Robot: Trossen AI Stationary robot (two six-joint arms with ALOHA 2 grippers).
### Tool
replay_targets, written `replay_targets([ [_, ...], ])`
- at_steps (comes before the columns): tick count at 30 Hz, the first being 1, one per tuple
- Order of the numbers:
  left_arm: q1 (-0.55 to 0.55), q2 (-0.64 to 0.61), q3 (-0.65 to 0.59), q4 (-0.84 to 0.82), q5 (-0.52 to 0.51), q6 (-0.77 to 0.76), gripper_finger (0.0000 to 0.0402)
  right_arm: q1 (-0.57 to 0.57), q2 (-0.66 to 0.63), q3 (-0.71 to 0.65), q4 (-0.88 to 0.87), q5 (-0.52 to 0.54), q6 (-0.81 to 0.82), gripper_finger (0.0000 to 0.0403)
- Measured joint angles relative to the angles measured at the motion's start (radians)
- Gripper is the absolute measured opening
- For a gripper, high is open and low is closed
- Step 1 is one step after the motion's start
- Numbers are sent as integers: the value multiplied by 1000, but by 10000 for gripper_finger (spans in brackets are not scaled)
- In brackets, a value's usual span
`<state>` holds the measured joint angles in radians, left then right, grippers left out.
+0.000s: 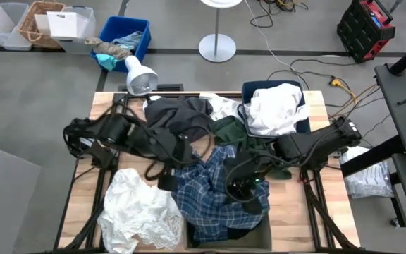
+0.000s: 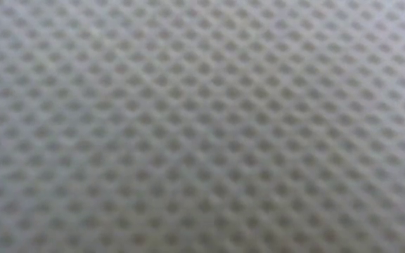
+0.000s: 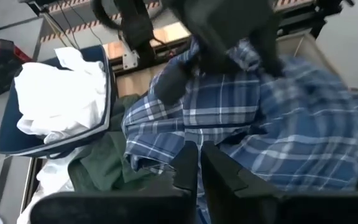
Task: Sort clothes
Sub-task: Put the blue checkered polo shirt into the brown laundry organizer
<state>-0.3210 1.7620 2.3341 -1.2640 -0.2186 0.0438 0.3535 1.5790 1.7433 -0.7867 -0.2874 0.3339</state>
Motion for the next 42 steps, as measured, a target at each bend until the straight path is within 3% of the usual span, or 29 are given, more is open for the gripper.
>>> replay_targets([
  [8, -1, 64, -1, -1, 4, 27, 0, 14, -21, 66, -139, 0, 93, 200],
  [11, -1, 75, -1, 1, 31, 22, 0, 15, -52, 88, -217, 7, 93, 221],
  [15, -1, 104, -1, 21, 56, -18, 0, 15, -121, 85, -326, 97, 67, 228],
  [19, -1, 169, -1, 94, 57, -55, 0, 15, -211, 82, -387, 203, 23, 217],
  [26, -1, 286, 6, 125, 60, -100, 0, 15, -329, 75, -384, 287, -67, 171],
  [36, -2, 409, 9, 171, 80, -332, 0, 15, -452, 26, -384, 296, -126, 83],
  [42, -17, 477, 9, 183, 165, -432, 0, 15, -514, -35, -383, 298, -126, 51],
])
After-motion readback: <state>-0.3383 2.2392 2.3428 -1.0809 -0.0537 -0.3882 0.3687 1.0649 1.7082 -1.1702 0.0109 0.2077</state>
